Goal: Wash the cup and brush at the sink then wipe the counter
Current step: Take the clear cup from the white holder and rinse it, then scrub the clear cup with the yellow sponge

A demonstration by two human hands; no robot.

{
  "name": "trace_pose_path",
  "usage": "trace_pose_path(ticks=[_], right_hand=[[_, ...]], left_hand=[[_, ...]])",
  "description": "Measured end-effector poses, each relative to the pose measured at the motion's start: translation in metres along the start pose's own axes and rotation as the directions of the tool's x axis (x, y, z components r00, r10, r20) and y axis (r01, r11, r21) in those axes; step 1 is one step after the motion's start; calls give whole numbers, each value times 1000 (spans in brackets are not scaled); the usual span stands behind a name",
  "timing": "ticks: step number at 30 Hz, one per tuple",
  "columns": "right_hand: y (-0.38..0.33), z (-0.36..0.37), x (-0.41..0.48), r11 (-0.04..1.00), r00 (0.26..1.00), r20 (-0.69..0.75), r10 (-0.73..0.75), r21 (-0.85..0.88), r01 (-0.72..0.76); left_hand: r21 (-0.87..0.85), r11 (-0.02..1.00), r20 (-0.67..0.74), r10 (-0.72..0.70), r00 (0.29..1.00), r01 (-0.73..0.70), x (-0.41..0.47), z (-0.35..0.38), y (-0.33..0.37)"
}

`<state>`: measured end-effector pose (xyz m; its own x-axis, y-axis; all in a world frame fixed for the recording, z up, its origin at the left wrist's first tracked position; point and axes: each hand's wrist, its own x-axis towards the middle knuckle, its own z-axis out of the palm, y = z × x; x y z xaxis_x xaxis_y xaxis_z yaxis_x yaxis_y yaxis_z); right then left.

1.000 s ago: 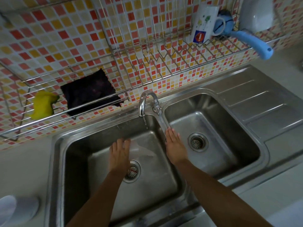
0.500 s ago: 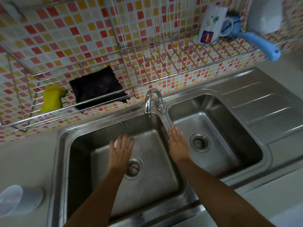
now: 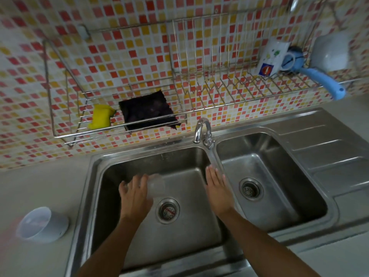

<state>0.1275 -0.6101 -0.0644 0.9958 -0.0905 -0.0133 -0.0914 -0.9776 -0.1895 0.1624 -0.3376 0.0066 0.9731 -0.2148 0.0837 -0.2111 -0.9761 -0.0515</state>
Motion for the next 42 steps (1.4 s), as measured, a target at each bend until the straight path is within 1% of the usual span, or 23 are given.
trace_pose_path(ticks=[1, 4, 8, 12, 15, 17, 20, 23, 26, 28, 30, 32, 33, 34, 35, 36, 37, 39, 40, 42], right_hand=[[-4, 0, -4, 1000, 1000, -16, -22, -2, 22], [-18, -8, -15, 999, 999, 16, -38, -23, 39], [-31, -23, -22, 999, 999, 14, -42, 5, 42], [-45, -38, -20, 996, 998, -17, -62, 66, 63], [-61, -50, -23, 983, 998, -20, -66, 172, 68], [-73, -58, -25, 968, 996, -54, -69, 238, 80], [-99, -75, -26, 942, 988, -136, -78, 314, 118], [-127, -97, -27, 921, 963, -241, -117, 337, 196], [-153, -123, -25, 897, 906, -383, -182, 314, 313], [-172, -142, -21, 863, 832, -496, -249, 276, 423], [-194, -165, -13, 821, 743, -597, -302, 232, 521], [-218, -190, 0, 798, 654, -686, -319, 178, 576], [-231, -203, 8, 796, 628, -711, -316, 161, 583], [-243, -215, 17, 798, 620, -720, -312, 156, 582], [-254, -225, 27, 801, 635, -708, -310, 165, 575], [-264, -235, 39, 807, 673, -673, -309, 189, 559], [-273, -241, 52, 815, 728, -613, -306, 226, 534], [-287, -246, 81, 841, 853, -427, -301, 302, 449], [-294, -247, 93, 863, 900, -323, -293, 317, 394], [-304, -244, 113, 906, 954, -145, -264, 302, 297]], left_hand=[[-6, 1000, -7, -19, 1000, 19, -7, -1, -5], [-61, 993, 20, -102, 995, 103, -26, -7, -17], [-219, 958, 42, -180, 983, 185, -42, -23, -22], [-418, 892, -1, -189, 982, 172, -48, -38, -29], [-533, 831, -19, -200, 980, 159, -51, -42, -36], [-571, 803, -18, -221, 975, 171, -51, -44, -41], [-595, 787, -28, -222, 975, 162, -49, -47, -50], [-627, 768, -55, -207, 977, 128, -46, -52, -60], [-654, 749, -91, -216, 972, 105, -44, -59, -69], [-679, 728, -110, -229, 967, 95, -45, -69, -74], [-690, 719, -130, -233, 964, 81, -44, -77, -80], [-686, 724, -141, -235, 962, 77, -42, -84, -87], [-684, 725, -148, -240, 959, 76, -41, -86, -91], [-692, 717, -151, -253, 956, 81, -40, -87, -95], [-698, 711, -154, -265, 952, 85, -40, -88, -99], [-697, 711, -157, -270, 950, 87, -40, -89, -103], [-689, 719, -166, -271, 948, 85, -40, -92, -107], [-672, 736, -189, -275, 943, 80, -37, -93, -113], [-663, 746, -202, -271, 941, 72, -35, -95, -116], [-627, 777, -217, -244, 945, 56, -32, -96, -123]])
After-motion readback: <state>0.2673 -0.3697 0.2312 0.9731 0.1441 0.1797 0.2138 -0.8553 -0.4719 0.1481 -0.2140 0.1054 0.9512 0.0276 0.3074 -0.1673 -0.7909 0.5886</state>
